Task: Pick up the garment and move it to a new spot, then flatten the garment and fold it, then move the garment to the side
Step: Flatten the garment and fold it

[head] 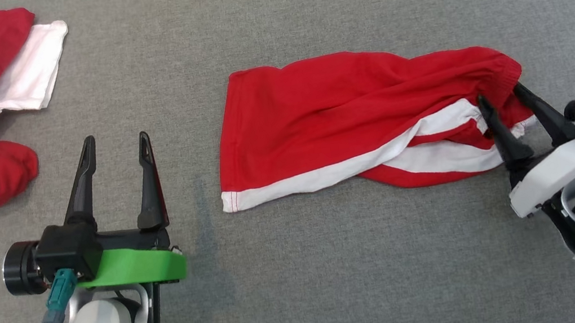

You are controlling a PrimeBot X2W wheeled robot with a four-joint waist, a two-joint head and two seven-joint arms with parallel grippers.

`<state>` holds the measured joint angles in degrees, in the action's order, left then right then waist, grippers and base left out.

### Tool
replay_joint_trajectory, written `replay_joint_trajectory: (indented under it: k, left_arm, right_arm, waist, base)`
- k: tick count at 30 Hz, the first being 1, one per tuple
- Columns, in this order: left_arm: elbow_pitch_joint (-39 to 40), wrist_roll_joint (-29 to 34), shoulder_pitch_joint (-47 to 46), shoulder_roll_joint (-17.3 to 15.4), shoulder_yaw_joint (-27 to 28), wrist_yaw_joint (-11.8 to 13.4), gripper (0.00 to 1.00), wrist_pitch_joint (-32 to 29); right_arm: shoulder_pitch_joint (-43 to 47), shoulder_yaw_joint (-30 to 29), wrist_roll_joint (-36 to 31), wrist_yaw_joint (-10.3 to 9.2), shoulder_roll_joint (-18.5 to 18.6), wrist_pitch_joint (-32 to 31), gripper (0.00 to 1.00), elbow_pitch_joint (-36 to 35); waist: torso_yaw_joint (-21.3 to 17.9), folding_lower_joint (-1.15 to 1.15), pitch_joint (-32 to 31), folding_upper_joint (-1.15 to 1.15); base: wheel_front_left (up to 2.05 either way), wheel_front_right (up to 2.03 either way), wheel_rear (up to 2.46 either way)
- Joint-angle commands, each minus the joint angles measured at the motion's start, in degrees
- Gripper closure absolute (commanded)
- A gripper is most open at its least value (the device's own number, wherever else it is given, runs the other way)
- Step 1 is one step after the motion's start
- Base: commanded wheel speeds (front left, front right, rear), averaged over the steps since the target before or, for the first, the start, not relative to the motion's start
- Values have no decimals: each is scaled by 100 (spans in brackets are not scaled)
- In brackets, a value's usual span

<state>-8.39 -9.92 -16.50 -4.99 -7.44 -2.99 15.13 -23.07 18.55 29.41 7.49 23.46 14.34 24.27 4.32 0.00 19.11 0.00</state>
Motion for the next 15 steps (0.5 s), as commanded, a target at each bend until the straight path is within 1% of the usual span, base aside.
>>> replay_joint_trajectory:
  k: [1, 5, 10, 12, 15]
  left_arm:
    - [-22, 44, 88, 1, 45, -17, 0, 1]
    - [-52, 58, 211, -41, 176, -3, 0, 1]
    - [-78, 113, 409, -88, 319, 76, 0, 1]
    - [-92, 113, 484, -89, 346, 95, 0, 1]
    - [-135, 136, 601, -108, 359, 103, 0, 1]
  right_arm:
    - [242, -83, -66, 1, -63, 47, 0, -72]
    - [714, -476, -357, 1, -263, 90, 0, -467]
    - [1286, -1198, -852, 1, -754, 81, 0, -1389]
    - [1406, -1359, -1031, 1, -926, 83, 0, -1681]
    - [1599, -1451, -1282, 1, -1086, 40, 0, -1975]
  waist:
    - [-89, 0, -122, 0]
    - [-206, 0, -329, 0]
    - [-331, 0, -527, 0]
    - [-364, 0, -599, 0]
    - [-383, 0, -693, 0]
  base:
    - [0, 0, 0]
    - [0, 0, 0]
    - [0, 0, 0]
    - [0, 0, 0]
    - [0, 0, 0]
